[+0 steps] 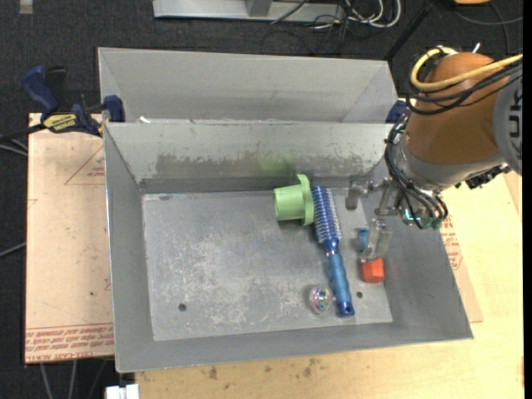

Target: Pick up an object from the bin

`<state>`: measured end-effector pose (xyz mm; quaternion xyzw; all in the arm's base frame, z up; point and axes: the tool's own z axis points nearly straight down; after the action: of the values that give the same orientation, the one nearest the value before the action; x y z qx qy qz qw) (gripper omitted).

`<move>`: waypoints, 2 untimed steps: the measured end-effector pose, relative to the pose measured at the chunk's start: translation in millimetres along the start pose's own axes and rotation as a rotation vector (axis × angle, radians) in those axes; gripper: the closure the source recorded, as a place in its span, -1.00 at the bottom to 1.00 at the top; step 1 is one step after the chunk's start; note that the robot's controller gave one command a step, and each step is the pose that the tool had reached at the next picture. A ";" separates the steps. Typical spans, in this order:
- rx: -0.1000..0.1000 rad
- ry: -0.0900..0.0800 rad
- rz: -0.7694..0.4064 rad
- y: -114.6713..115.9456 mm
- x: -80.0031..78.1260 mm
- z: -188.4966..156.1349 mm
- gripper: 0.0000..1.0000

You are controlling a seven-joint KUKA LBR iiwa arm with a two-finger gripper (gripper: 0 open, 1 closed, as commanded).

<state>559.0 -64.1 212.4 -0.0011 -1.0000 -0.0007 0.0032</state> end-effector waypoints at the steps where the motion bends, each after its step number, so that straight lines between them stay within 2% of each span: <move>1: 0.000 -0.002 -0.249 -15.0 30.3 115.0 -1.00; 2: -0.002 -0.014 0.107 31.1 -21.0 141.1 -1.00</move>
Offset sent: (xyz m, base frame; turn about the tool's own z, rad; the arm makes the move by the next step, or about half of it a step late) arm -0.0299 -0.0153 -0.1119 -0.2512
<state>579.2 -32.8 71.2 -0.0545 -0.9985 -0.0016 -0.0037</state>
